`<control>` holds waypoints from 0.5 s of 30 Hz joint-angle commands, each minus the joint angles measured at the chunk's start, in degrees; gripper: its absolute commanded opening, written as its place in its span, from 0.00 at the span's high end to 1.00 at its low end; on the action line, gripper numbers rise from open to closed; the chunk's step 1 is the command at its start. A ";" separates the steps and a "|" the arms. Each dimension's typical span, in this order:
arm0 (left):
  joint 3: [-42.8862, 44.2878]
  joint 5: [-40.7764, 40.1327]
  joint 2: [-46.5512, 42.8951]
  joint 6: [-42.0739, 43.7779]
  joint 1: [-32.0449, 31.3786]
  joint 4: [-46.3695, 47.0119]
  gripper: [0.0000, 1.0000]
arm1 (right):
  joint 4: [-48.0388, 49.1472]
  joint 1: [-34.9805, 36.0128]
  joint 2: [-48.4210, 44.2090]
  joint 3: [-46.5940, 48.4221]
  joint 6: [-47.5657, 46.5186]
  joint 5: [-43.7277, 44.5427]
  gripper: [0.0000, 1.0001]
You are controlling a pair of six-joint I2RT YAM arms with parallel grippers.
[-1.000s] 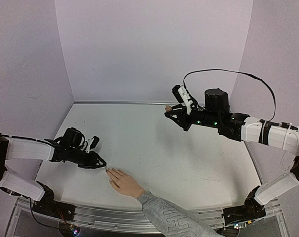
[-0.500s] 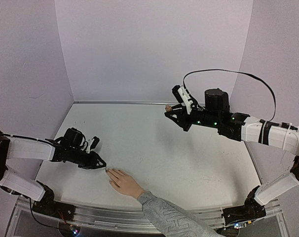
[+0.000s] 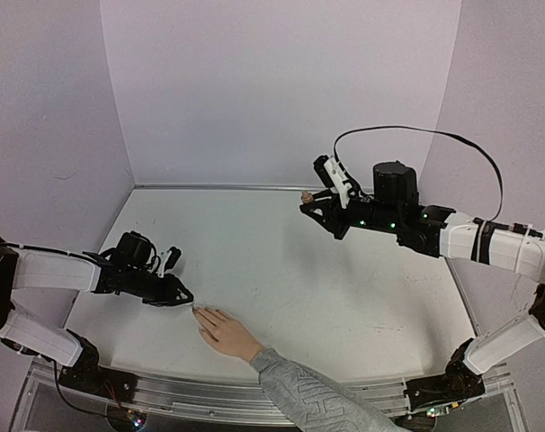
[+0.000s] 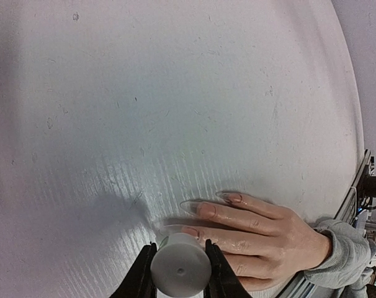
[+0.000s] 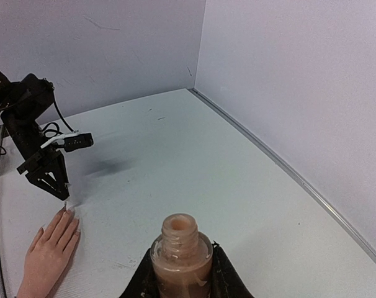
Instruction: Paint the nails
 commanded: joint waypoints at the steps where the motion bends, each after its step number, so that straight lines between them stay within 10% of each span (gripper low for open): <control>1: 2.68 -0.37 0.53 0.38 0.26 1.81 1.00 | 2.25 -0.19 0.33 1.54 0.20 -0.95 1.00; 15: 2.95 -2.08 1.13 -0.22 0.26 1.45 1.00 | 2.23 -0.25 0.50 1.45 0.11 -0.90 1.00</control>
